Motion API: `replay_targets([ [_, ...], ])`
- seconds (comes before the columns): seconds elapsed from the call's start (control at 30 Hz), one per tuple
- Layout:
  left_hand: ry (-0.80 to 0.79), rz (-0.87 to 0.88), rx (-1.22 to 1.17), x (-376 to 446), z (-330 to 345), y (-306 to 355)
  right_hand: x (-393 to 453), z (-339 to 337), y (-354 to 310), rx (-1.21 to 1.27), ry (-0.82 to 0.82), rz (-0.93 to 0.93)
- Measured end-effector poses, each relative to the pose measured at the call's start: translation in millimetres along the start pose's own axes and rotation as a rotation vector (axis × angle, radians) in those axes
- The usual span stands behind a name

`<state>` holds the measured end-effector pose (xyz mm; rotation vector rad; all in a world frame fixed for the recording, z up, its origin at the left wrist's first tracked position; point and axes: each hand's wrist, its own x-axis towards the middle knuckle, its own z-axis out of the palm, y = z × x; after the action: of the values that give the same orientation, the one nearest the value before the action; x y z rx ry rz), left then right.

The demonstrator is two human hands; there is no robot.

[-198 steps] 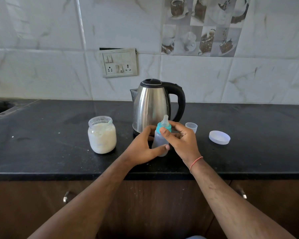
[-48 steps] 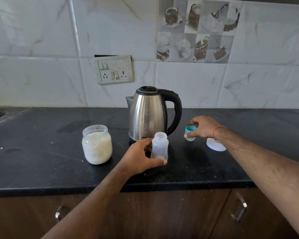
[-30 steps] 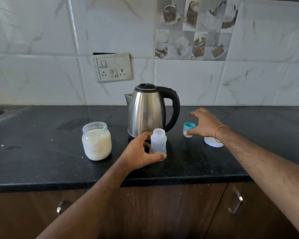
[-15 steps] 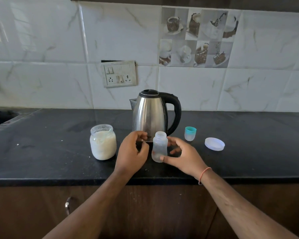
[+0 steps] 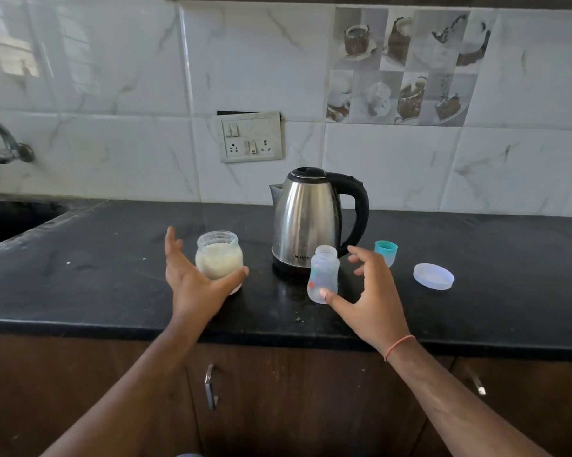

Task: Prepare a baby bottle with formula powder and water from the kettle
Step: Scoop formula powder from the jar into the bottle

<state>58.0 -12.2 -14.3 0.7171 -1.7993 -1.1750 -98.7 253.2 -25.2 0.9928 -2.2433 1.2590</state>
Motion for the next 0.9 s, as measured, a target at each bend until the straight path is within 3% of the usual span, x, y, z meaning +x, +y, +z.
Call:
replay_targets([
  [0.17,-0.127,-0.026,0.021,11,4,-5,-9,3,-15,-0.011,0.105,-0.245],
  [0.33,-0.200,0.134,0.104,-2,6,1,-3,6,-50,0.023,-0.011,-0.420],
  [0.5,-0.313,0.319,0.125,-10,5,5,17,2,-90,-0.017,-0.120,-0.437],
  [0.9,-0.493,0.448,0.110,3,18,11,77,-17,-130,-0.527,-0.482,-0.230],
])
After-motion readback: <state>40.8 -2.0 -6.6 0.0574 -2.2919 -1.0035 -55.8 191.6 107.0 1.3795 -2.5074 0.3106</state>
